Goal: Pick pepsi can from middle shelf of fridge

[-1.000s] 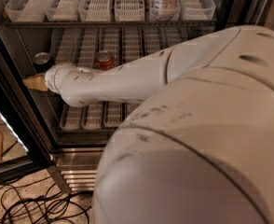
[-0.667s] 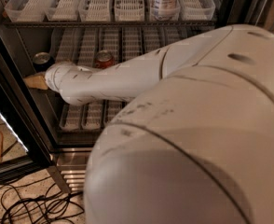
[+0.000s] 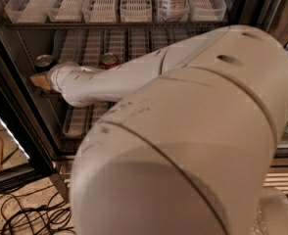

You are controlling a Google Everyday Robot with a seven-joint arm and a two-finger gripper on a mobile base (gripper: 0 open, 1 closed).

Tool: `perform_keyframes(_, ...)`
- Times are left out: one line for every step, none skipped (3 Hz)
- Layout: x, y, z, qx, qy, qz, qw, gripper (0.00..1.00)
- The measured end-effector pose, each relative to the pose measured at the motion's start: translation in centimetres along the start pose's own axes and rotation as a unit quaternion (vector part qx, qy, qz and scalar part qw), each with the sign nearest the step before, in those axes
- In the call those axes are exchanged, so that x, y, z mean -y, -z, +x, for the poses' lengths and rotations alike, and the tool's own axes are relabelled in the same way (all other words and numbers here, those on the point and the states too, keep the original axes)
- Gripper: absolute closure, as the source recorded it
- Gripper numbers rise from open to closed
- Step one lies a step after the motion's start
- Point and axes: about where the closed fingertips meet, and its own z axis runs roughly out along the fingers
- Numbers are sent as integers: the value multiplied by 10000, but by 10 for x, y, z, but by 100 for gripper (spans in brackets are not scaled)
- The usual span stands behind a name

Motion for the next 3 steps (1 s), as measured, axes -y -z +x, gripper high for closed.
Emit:
perform_keyframes(0, 0, 0, 0, 0, 0, 10000, 52)
perform_keyframes(0, 0, 0, 0, 0, 0, 10000, 75)
perform_keyframes(-5, 11, -7, 124, -246, -125, 9995, 98)
